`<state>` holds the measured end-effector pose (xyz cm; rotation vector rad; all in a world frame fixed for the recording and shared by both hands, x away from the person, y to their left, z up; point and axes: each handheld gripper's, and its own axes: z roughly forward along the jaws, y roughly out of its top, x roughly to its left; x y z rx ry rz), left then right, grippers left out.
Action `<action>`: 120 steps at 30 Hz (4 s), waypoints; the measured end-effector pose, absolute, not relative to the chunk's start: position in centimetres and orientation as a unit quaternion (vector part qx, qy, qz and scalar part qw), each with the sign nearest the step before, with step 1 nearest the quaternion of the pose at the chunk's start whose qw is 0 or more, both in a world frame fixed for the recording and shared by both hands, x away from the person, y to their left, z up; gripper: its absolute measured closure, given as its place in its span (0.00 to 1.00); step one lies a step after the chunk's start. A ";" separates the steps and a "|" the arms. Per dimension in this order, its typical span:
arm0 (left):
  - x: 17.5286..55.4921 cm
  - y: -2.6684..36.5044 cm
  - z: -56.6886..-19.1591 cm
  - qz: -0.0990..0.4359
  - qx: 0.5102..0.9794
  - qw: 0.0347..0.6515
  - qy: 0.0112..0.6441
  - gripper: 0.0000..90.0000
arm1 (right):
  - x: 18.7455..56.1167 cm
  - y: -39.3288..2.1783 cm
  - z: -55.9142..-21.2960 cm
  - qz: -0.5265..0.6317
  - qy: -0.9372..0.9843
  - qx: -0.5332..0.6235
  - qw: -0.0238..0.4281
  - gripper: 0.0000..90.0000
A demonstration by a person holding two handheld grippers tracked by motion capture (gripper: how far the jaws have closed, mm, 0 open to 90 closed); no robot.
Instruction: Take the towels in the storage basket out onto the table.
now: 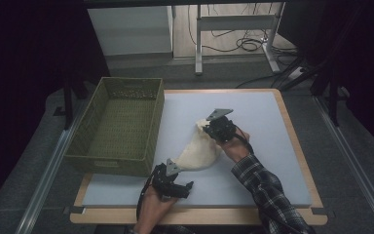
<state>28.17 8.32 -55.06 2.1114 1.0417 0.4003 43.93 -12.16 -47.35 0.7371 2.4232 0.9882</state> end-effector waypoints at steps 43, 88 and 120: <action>28.2 8.3 -55.1 0.156 0.822 0.369 0.406 0.07 | 47.1 -16.2 -49.1 0.365 0.852 0.340 0.159 0.55; 28.1 8.3 -55.1 0.156 0.821 0.368 0.407 0.07 | 50.0 -14.1 -50.5 0.328 0.860 0.362 0.147 0.99; 28.2 8.3 -55.1 0.156 0.822 0.367 0.406 0.07 | 35.5 -28.1 -46.3 0.387 0.833 0.363 0.156 0.99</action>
